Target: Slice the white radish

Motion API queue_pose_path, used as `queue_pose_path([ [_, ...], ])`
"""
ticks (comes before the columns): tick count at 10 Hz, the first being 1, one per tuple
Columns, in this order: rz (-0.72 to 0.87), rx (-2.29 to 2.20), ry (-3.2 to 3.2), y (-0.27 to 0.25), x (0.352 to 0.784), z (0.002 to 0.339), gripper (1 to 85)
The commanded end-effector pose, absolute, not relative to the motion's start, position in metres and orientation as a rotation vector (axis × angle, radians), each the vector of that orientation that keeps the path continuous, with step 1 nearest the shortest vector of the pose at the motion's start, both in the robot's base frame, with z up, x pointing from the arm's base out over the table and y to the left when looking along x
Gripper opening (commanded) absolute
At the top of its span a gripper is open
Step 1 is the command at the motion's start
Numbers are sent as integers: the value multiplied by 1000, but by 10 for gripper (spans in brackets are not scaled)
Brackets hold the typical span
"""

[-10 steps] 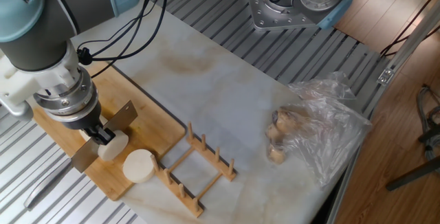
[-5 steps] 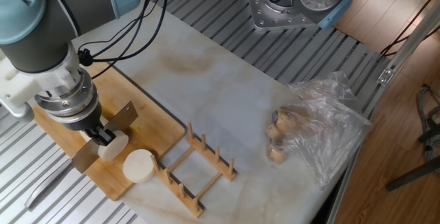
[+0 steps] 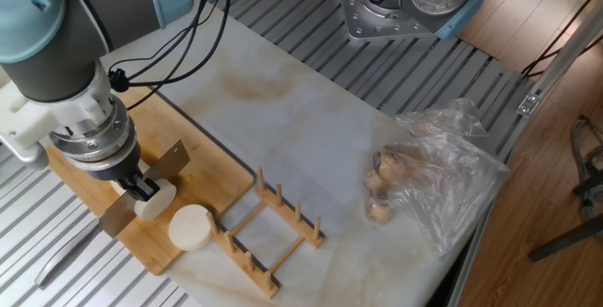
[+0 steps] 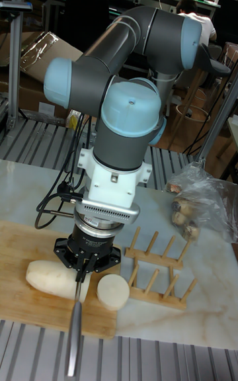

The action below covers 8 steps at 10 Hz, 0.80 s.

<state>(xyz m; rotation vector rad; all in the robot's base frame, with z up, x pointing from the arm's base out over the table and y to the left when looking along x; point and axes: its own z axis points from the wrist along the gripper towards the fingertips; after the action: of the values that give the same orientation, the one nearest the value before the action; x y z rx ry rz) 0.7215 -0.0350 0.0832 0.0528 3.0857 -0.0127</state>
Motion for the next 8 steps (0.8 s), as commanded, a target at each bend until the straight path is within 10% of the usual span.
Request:
queue_pose_path([
  [1, 10, 60, 3081, -33, 722, 85, 13],
  [8, 19, 51, 3089, -35, 719, 90, 13],
])
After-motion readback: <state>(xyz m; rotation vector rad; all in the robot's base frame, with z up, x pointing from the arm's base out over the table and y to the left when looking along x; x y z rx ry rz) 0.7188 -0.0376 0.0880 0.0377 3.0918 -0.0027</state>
